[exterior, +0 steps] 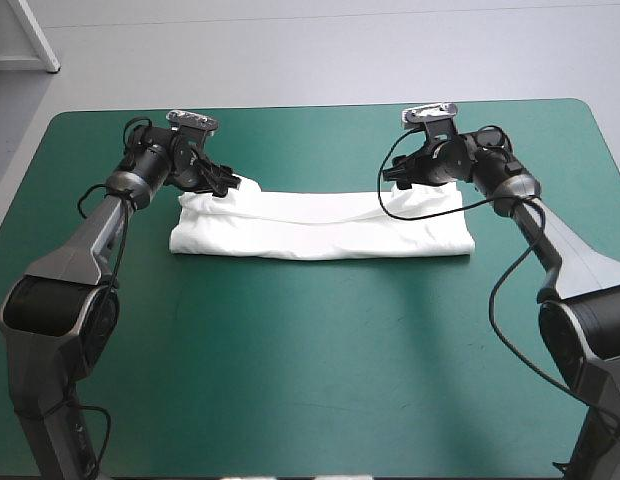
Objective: Fold the cloth
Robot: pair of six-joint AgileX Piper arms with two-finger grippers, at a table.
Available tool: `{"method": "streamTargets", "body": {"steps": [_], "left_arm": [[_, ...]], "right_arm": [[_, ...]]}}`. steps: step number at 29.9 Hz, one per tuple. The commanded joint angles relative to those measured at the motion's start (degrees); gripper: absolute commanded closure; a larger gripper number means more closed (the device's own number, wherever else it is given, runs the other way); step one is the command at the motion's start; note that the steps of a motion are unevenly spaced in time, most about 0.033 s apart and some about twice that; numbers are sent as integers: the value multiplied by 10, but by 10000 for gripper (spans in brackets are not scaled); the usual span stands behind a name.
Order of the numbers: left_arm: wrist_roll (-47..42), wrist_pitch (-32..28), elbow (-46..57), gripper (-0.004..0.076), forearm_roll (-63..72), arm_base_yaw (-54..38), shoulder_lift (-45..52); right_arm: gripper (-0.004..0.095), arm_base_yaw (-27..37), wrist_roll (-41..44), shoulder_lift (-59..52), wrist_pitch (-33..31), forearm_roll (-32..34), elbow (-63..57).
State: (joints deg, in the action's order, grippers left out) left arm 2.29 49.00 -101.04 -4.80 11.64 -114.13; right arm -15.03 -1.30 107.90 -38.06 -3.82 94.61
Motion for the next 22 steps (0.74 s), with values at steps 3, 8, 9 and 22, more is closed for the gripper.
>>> {"method": "streamTargets", "body": {"steps": [3, 8, 9, 22], "left_arm": [[1, 29, -76, 131, 31, 5, 61], [30, 84, -130, 379, 76, 28, 71], [45, 86, -133, 458, 88, 35, 71], [87, 71, -132, 703, 163, 132, 14]], "right_arm": [[242, 8, -4, -92, -38, -13, 19], [336, 55, -41, -123, -71, -71, -4], [338, 66, -49, -126, -80, -84, -10], [335, 217, -187, -141, -168, -260, -85]]}}
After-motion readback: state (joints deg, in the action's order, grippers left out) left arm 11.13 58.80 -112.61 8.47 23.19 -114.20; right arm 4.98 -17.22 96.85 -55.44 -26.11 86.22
